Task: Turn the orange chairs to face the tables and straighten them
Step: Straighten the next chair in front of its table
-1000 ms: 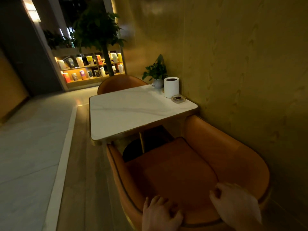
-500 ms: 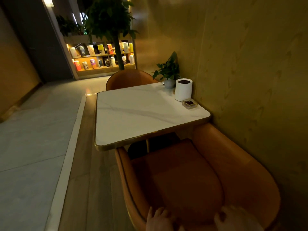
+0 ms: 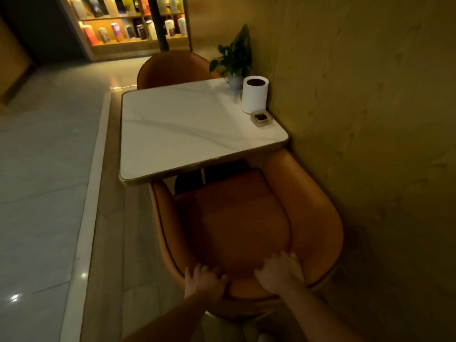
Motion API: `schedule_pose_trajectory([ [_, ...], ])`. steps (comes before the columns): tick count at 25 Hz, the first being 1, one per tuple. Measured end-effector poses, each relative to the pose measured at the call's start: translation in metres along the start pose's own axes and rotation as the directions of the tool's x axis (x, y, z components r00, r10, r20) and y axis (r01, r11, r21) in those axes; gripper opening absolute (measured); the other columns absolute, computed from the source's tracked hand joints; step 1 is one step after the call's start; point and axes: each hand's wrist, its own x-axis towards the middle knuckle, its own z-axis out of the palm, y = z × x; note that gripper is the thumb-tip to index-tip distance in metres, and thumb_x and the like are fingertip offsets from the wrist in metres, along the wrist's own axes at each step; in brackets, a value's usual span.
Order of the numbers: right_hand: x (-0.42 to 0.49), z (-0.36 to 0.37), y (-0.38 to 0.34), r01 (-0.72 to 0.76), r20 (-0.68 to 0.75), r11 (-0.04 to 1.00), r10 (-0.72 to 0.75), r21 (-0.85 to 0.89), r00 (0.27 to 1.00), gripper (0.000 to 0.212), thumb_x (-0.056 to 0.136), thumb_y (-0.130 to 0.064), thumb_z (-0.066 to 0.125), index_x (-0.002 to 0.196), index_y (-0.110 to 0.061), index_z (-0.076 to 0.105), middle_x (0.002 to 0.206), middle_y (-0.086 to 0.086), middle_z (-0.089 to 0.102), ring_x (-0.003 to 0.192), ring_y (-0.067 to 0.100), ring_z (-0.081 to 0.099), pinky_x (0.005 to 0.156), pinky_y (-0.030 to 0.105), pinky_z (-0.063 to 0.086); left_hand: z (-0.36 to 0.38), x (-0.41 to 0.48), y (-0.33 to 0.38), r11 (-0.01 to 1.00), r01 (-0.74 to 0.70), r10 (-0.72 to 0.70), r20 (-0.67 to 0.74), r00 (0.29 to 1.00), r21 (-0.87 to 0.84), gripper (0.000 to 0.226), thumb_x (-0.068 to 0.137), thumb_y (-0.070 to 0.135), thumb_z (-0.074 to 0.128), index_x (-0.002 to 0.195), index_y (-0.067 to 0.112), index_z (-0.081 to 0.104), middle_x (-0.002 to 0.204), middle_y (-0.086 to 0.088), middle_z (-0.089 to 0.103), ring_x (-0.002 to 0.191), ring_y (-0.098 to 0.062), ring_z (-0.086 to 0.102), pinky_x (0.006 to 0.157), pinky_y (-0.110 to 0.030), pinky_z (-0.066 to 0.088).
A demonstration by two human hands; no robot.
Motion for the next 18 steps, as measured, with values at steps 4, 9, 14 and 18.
schedule_pose_trajectory([
  [4,0.007,0.005,0.013,0.137,-0.007,0.987,-0.136,0.081,0.991,0.051,0.092,-0.057,0.028,0.104,-0.025,0.066,0.110,0.001,0.065,0.100,0.022,0.057,0.092,0.044,0.038,-0.002,-0.009,0.031,0.965,0.180,-0.186,-0.017,0.982,-0.190,0.056,0.096,0.062,0.027,0.142,0.038,0.049,0.156,0.001,0.040,0.150,-0.025,0.019,0.120,-0.060,0.002],
  [9,0.019,0.001,0.069,0.172,-0.070,0.983,-0.168,0.060,0.983,0.056,0.098,-0.058,0.021,0.108,-0.024,0.065,0.111,0.000,0.065,0.101,0.020,0.058,0.092,0.040,0.041,0.005,-0.013,0.068,0.918,0.273,-0.298,-0.047,0.953,-0.287,0.067,0.086,0.071,0.024,0.139,0.039,0.051,0.153,0.002,0.044,0.151,-0.024,0.019,0.115,-0.064,-0.011],
  [14,0.029,0.005,0.079,0.190,-0.097,0.981,-0.185,0.042,0.978,0.058,0.096,-0.065,0.019,0.113,-0.029,0.062,0.114,-0.006,0.063,0.105,0.015,0.055,0.093,0.038,0.039,0.009,-0.015,0.072,0.903,0.292,-0.340,-0.110,0.934,-0.316,0.075,0.077,0.071,0.020,0.138,0.041,0.051,0.151,0.005,0.047,0.150,-0.023,0.019,0.116,-0.061,-0.013],
  [18,0.035,0.005,0.078,0.162,-0.145,0.984,-0.150,0.073,0.978,0.062,0.093,-0.070,0.016,0.116,-0.033,0.061,0.117,-0.011,0.062,0.106,0.011,0.054,0.090,0.034,0.041,0.012,-0.011,0.072,0.903,0.289,-0.347,-0.144,0.927,-0.316,0.074,0.076,0.072,0.020,0.135,0.043,0.053,0.147,0.009,0.049,0.149,-0.023,0.019,0.116,-0.061,-0.011],
])
